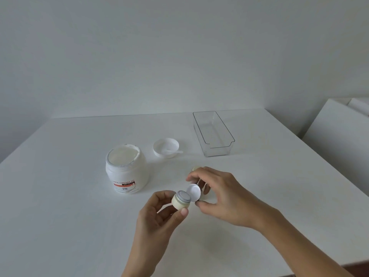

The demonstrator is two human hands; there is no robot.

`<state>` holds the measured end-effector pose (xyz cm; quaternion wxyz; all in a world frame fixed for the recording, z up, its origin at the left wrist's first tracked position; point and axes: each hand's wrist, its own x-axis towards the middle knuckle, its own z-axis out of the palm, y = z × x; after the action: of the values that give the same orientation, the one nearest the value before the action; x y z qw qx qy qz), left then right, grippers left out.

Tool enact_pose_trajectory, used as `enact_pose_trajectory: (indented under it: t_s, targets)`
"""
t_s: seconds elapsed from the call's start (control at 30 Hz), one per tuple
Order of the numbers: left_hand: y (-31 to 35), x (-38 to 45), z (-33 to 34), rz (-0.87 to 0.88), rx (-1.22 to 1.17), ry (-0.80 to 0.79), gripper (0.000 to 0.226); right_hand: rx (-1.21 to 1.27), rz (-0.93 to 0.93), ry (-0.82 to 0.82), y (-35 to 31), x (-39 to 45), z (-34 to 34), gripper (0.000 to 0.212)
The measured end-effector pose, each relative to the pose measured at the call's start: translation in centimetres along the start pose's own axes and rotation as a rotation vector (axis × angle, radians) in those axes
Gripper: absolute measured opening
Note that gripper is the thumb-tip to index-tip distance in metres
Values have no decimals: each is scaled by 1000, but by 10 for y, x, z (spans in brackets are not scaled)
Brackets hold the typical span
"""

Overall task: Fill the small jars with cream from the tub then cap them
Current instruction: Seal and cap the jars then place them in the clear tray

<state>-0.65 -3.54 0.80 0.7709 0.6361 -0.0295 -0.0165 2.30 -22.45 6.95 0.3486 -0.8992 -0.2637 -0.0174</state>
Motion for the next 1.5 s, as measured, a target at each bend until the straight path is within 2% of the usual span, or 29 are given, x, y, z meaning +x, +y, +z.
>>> enact_pose_trajectory:
  t_s: [0.23,0.5,0.6,0.63,0.73,0.77,0.87,0.93,1.03,1.13,1.23,1.3,1.37,1.47,1.5]
  targets:
    - [0,1,1,13,-73,-66,35,159,11,-90,-9,5,-12,29]
    - [3,0,3,23,-84,-80,31,173,49,-155,-4,10,-17,31]
    - [5,-1,6,33,-79,-81,29,183,106,-130,-4,12,-17,18]
    - [5,-1,7,34,-79,-86,29,163,132,-120,-5,13,-16,21]
    - [6,0,8,32,-78,-90,29,-9,160,-88,-5,14,-12,48]
    - [6,0,8,33,-73,-84,31,-41,155,-80,-4,13,-13,48]
    - [6,4,5,36,-54,-56,34,88,133,-117,-3,9,-19,23]
    - [6,5,4,35,-50,-52,34,139,104,-166,-2,8,-22,29]
    - [6,5,6,46,-53,-69,33,52,131,-107,-5,8,-16,8]
    - [5,3,8,49,-49,-79,33,-71,173,-83,-4,6,-10,29]
    - [6,3,7,53,-53,-68,33,31,137,-86,-6,1,-11,19]
    - [7,3,8,58,-54,-77,32,57,104,-126,-5,0,-11,25]
    - [6,2,9,60,-44,-85,31,46,122,-89,-7,1,-8,17]
    - [5,1,9,58,-26,-90,28,-49,174,-46,-4,2,-4,43]
    - [5,0,9,59,-24,-88,27,-69,173,-39,-2,1,-3,45]
